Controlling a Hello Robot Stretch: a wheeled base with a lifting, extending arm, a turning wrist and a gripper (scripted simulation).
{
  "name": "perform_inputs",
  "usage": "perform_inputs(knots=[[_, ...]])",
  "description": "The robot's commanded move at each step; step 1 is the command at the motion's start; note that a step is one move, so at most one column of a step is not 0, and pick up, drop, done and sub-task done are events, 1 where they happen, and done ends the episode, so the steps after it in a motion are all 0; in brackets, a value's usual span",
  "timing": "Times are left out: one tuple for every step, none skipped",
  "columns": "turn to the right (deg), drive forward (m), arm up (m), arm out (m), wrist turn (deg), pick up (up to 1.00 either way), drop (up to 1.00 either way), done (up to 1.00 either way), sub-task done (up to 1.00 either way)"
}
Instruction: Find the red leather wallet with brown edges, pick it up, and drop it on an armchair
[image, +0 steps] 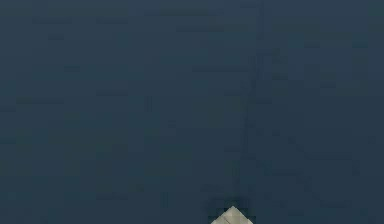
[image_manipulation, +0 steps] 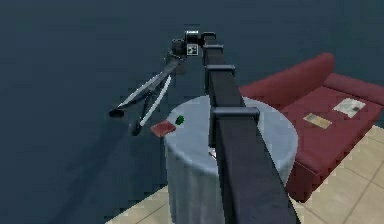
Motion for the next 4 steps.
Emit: perform_inputs(knots=[[0.0, 0.0, 0.0, 0.0, 45.0, 0.0, 0.0, 0.0, 0.0], [0.0, 0.0, 0.0, 0.0, 45.0, 0.0, 0.0, 0.0, 0.0], [0.0, 0.0, 0.0, 0.0, 3.0, 0.0, 0.0, 0.0, 0.0], [0.0, 0.0, -0.3, 0.0, 0.0, 0.0, 0.0, 0.0, 0.0]])
